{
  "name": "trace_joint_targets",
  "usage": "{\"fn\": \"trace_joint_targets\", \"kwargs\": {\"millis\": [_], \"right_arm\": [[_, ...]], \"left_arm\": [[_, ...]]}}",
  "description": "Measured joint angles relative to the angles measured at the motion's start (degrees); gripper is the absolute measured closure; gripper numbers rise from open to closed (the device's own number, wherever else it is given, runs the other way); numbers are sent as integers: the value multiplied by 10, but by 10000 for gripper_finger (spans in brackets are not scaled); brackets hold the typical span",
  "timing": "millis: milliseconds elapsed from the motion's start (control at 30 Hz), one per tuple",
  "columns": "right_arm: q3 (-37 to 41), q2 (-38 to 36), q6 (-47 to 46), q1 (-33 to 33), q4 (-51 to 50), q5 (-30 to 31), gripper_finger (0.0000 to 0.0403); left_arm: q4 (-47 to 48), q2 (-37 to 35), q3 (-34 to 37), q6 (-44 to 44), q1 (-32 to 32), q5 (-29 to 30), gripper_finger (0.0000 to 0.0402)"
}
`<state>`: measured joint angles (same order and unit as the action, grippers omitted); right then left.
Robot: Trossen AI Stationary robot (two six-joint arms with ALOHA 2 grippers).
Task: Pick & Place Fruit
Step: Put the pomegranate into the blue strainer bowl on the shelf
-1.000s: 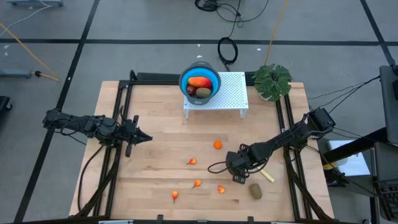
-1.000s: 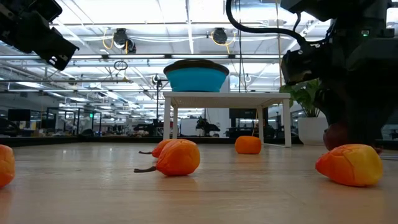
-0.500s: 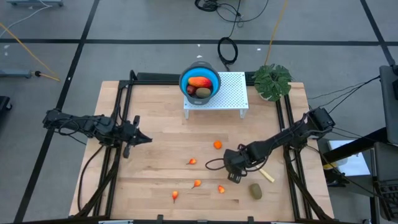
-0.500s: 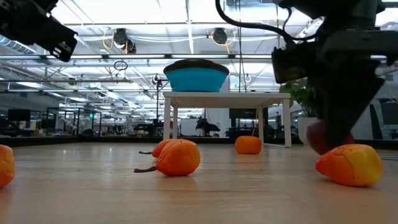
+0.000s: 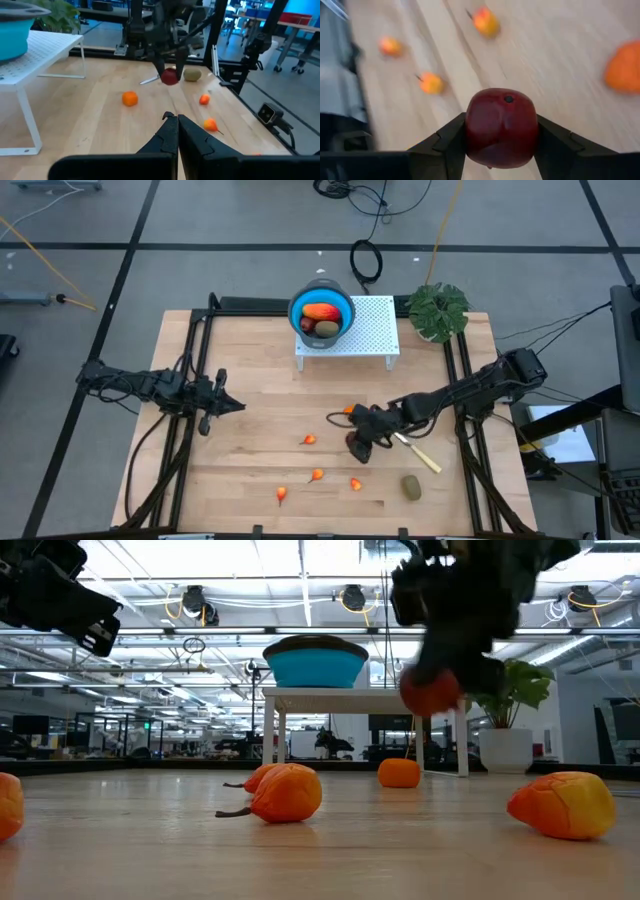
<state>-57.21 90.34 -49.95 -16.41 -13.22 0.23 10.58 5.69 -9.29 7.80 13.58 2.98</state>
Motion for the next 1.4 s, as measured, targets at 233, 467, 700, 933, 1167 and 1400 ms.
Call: {"fn": "trace_joint_targets", "kwargs": {"millis": [233, 467, 700, 933, 1167, 1400], "right_arm": [[0, -21, -37, 27, 170, 0, 223], [0, -20, -180, 67, 329, 0, 223], [0, -20, -347, 109, 442, 0, 219], [0, -20, -500, 140, 568, -1, 215], [0, -20, -544, 153, 624, -3, 214], [0, -20, -490, 155, 623, -3, 213]], "left_arm": [[2, -41, 24, 1, 0, 0, 396], [2, -43, 28, -3, 0, 0, 396], [4, -43, 28, -3, 0, 0, 396], [15, -42, 28, 1, 0, 1, 396], [16, -42, 28, 3, 0, 1, 396], [17, -42, 28, 5, 0, 10, 396]]}}
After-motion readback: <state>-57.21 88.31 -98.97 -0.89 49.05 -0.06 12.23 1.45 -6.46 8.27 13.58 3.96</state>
